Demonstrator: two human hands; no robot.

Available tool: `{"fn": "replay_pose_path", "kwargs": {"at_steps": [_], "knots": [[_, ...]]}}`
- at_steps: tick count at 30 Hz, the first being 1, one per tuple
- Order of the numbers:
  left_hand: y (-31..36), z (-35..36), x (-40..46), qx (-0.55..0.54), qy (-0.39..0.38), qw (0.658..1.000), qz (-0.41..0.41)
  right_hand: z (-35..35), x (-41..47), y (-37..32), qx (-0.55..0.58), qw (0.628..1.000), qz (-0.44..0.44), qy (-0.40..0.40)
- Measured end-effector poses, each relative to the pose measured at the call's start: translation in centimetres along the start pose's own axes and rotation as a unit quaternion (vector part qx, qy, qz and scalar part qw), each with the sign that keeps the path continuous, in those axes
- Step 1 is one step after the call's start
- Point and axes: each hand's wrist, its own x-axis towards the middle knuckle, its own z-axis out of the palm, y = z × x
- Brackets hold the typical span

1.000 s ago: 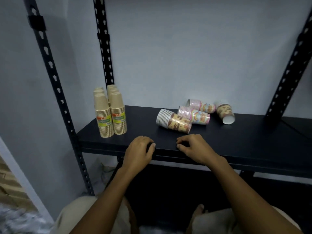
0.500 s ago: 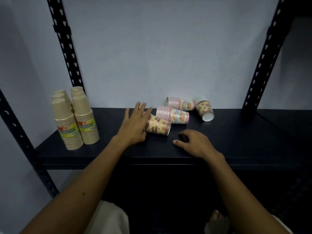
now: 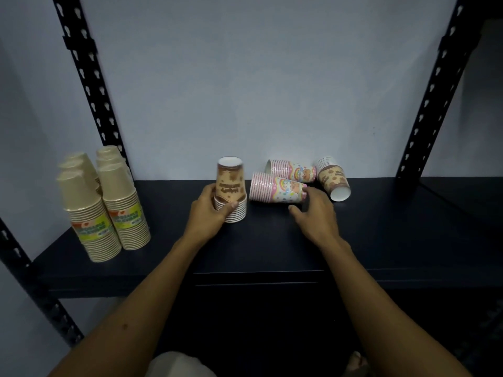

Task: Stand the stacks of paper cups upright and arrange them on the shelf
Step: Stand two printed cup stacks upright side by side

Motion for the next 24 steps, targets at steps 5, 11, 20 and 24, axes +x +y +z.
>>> {"fn": "replay_pose_path", "kwargs": {"at_steps": [5,11,20,24], "knots": [[-0.8,0.0,2.3,0.002,-0.046,0.997,-0.061,1.1,3.1,0.6,0.026,0.999,-0.006,-0.043],[-0.9,1.1,3.4,0.004,-0.001,0.997,-0.073,1.6,5.2,1.8,0.034,0.993,-0.024,-0.111],[-1.6,1.1,3.2,0.017,-0.014,0.997,-0.068,-0.9,3.4,-0.1,0.299,0.953,-0.006,0.049],[-1.5,0.9,2.9,-0.006,-0.027,0.997,-0.076,-2.0,2.9,-1.7,0.332,0.937,-0.015,0.109]]}}
